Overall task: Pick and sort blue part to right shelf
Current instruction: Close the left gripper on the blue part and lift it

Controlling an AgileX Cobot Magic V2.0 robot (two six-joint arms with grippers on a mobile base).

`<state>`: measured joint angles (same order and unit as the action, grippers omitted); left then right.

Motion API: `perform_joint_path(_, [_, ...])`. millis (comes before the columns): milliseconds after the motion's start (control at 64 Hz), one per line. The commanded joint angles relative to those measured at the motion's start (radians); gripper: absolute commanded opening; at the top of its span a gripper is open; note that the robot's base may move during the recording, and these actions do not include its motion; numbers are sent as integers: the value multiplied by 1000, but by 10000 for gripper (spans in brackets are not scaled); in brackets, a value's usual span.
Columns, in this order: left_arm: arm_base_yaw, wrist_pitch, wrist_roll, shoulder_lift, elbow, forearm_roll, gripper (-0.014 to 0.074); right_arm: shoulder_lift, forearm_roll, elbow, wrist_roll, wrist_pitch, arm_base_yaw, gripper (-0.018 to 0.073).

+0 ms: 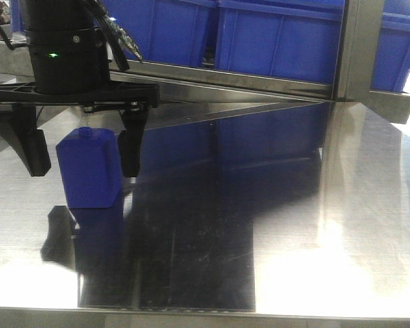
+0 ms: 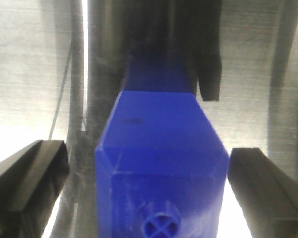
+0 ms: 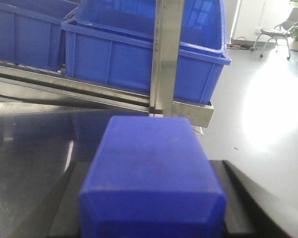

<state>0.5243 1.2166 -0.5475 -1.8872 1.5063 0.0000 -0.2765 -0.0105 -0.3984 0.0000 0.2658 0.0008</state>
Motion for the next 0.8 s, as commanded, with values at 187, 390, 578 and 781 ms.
perform_joint_path(187, [5,16,-10,38,30,0,682,-7,-2,-31,-8,-96,-6,421])
perform_joint_path(390, [4,18,-10,38,30,0,645,-7,-2,-31,-8,-96,-6,421])
perform_joint_path(578, [4,20,-10,38,30,0,521,-7,-2,-31,-8,-96,-6,421])
perform_joint_path(781, [4,20,-10,38,30,0,417,-7,-2,-31,-8,-96,-6,421])
